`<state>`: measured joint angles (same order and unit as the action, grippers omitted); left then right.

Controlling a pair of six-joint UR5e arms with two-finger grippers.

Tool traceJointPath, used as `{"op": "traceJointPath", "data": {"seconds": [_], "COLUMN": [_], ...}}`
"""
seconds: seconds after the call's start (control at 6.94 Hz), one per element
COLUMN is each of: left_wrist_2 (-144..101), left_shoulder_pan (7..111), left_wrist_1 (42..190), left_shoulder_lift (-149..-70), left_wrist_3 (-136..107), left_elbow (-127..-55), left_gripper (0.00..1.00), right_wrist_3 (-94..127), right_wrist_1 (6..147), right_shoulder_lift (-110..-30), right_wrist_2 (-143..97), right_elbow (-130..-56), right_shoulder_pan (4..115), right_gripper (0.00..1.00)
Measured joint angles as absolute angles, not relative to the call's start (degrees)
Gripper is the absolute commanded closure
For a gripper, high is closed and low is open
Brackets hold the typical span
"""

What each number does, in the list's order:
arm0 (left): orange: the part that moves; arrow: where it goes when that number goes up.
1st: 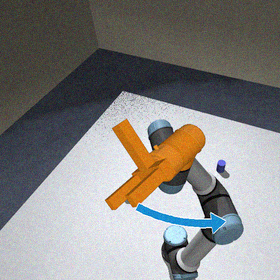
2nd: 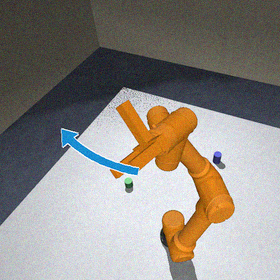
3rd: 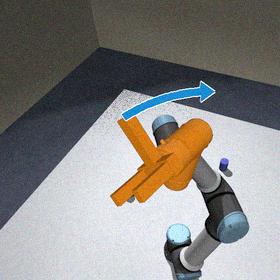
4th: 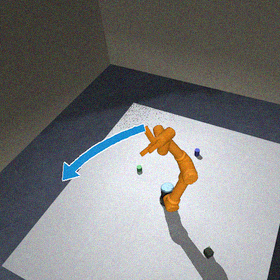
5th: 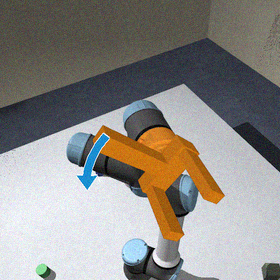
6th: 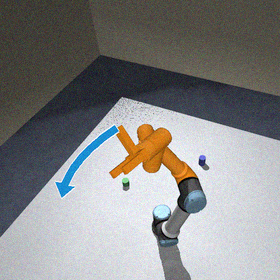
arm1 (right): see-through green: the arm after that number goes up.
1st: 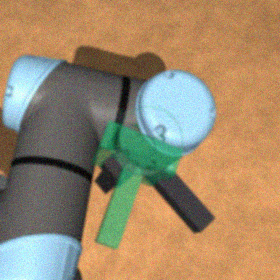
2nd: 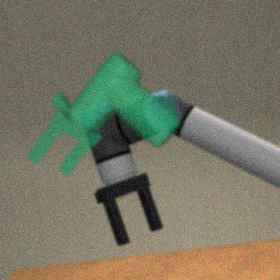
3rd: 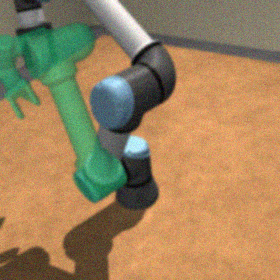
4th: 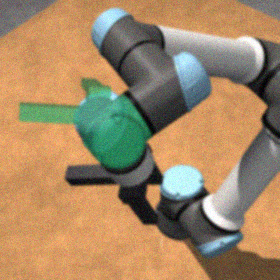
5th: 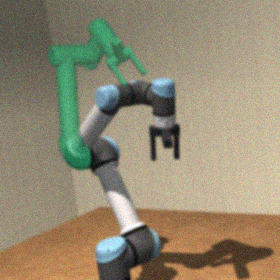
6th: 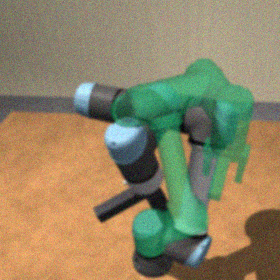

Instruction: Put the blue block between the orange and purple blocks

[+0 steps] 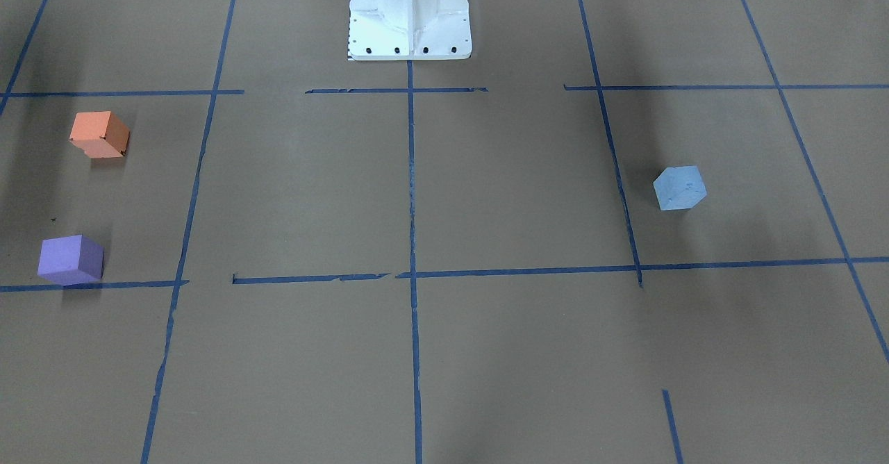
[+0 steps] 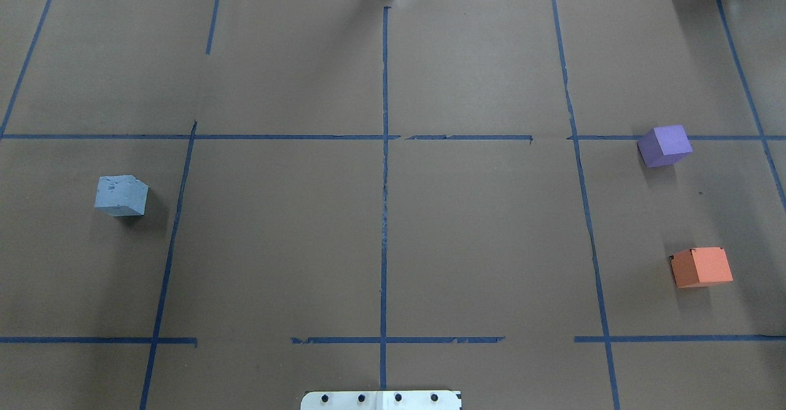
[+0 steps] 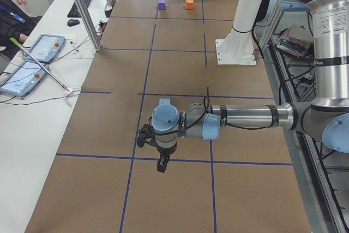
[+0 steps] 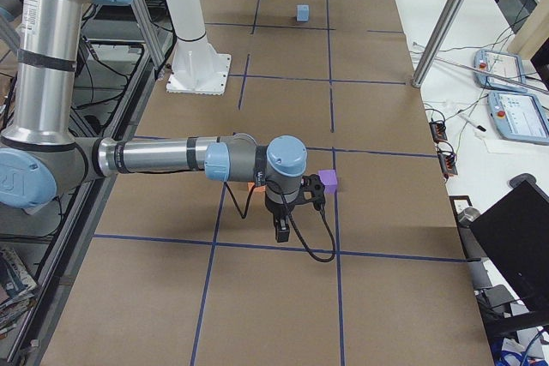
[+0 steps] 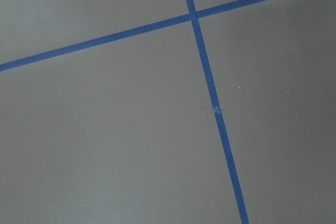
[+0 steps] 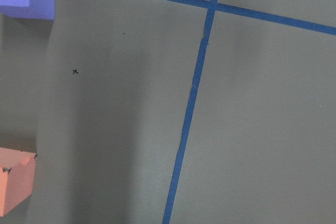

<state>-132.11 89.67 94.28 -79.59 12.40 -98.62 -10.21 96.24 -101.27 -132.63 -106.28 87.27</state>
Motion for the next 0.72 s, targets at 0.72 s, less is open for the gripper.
{"op": "traceJointPath", "data": {"seconds": [0.72], "left_wrist_2": [-132.59], "left_shoulder_pan": [87.54], "left_wrist_1": [104.34], "left_shoulder_lift": [-90.31], "left_wrist_3": [11.17], "left_elbow": [-93.29], "left_gripper": [0.00], "right_wrist_3": [-10.18], "right_wrist_1": [96.24], "right_shoulder_lift": [-101.25], "right_wrist_2": [-132.63], "right_elbow": [-106.64], "right_shoulder_pan": [87.27], "right_gripper": [0.00]}}
